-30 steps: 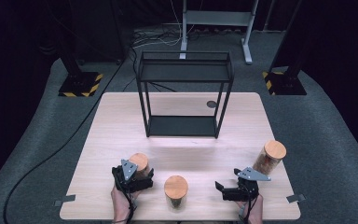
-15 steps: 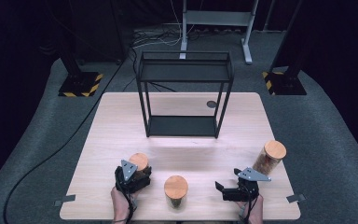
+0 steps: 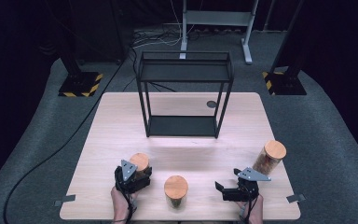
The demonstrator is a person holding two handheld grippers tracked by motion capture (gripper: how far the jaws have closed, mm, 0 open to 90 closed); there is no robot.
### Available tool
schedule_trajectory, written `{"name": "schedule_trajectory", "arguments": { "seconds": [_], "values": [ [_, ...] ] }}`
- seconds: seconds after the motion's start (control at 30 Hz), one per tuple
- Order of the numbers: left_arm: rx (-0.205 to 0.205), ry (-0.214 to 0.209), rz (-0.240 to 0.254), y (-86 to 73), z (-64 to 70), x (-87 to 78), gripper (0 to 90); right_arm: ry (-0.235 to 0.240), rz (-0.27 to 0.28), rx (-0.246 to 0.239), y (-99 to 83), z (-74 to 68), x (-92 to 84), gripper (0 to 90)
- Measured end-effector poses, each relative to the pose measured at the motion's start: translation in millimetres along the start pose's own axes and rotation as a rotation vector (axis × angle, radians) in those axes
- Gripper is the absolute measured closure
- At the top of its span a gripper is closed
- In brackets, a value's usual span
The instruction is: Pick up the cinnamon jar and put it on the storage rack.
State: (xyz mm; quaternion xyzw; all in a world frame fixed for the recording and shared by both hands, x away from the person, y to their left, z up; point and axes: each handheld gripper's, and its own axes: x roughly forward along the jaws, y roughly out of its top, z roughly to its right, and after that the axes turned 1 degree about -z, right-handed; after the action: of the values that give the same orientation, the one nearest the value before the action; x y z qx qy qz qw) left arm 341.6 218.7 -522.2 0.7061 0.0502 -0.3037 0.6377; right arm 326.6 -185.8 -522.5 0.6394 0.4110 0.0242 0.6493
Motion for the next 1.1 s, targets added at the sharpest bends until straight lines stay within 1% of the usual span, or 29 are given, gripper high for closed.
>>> {"name": "schedule_trajectory", "arguments": {
  "seconds": [0.2,0.43,0.5,0.6,0.7,0.77,1.1],
  "values": [
    [0.020,-0.008,0.006,5.8,0.0,-0.8,25.0,-0.008,0.004,0.003,-0.1,-0.2,-0.3,0.7],
    [0.037,-0.019,0.010,12.1,1.1,-0.6,25.0,-0.004,-0.001,0.003,0.1,0.0,0.1,0.8],
    [0.048,-0.019,0.015,14.7,1.5,-0.2,25.0,-0.003,0.000,0.004,0.0,0.1,0.1,0.7],
    [0.052,-0.025,0.023,19.3,1.6,0.2,25.0,-0.003,-0.001,0.003,0.1,0.1,0.1,0.8],
    [0.065,-0.026,0.025,23.2,2.3,0.9,25.0,-0.004,0.002,0.001,-0.1,-0.2,-0.1,0.8],
    [0.082,-0.027,0.023,26.4,2.8,2.1,25.0,-0.007,-0.005,-0.002,0.2,-0.4,0.3,0.9],
    [0.088,-0.040,0.025,31.9,3.9,7.0,25.0,-0.009,-0.005,-0.004,0.2,-0.7,0.4,1.0]
  ]
}}
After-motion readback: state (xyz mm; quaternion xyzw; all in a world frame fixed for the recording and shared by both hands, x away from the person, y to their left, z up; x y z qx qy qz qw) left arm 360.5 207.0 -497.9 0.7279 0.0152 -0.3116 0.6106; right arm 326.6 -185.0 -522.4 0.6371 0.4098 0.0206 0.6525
